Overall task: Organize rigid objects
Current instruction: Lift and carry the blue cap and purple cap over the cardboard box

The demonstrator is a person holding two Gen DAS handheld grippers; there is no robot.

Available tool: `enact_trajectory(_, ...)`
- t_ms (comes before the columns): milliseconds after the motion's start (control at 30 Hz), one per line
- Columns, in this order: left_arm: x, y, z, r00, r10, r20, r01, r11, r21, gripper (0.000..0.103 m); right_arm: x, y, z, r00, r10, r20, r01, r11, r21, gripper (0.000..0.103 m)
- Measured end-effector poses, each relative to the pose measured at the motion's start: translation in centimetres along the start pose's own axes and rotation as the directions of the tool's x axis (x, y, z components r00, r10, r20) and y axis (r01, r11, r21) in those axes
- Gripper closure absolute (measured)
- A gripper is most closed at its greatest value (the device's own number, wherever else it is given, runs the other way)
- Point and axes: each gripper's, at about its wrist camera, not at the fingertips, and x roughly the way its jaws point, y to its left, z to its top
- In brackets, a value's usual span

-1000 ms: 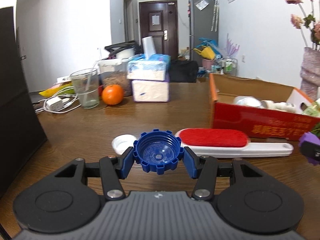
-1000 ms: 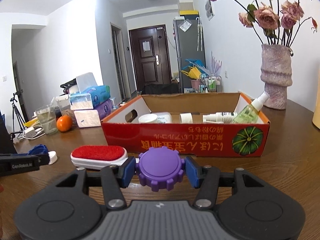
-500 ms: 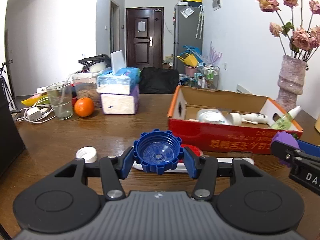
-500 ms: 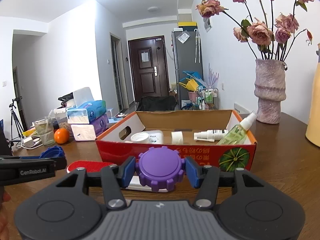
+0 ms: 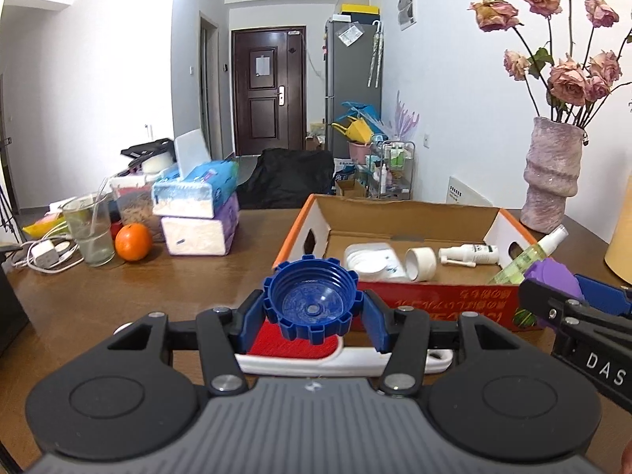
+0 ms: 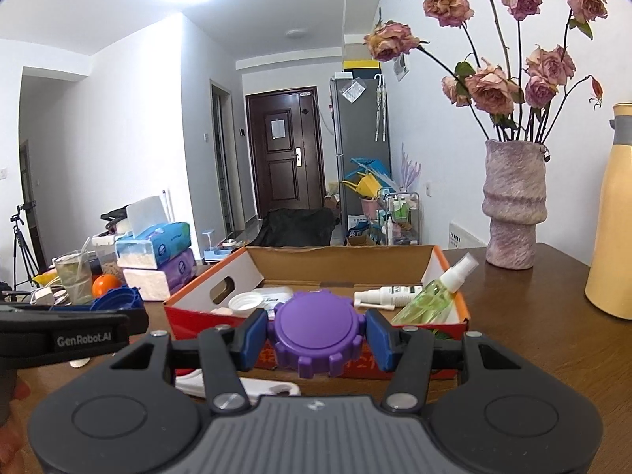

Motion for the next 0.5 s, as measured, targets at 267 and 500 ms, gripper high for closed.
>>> enact_trajectory(267,1.1,-1.8,1.4,1.0,-0.001,0.014,0.001,1.0,-0.003,0.049,0.5,-1.5,1.1,1.0,-0.005,0.016,0.005,1.0,0.006,0.05)
enact_trajectory(500,2.3,-3.2,2.8,0.999,0.017,0.038,-0.017,1.0,0.005,0.049,1.7,-3.2,2.1,0.999,-0.027,0.036,0.026,0.999,0.031,0.05)
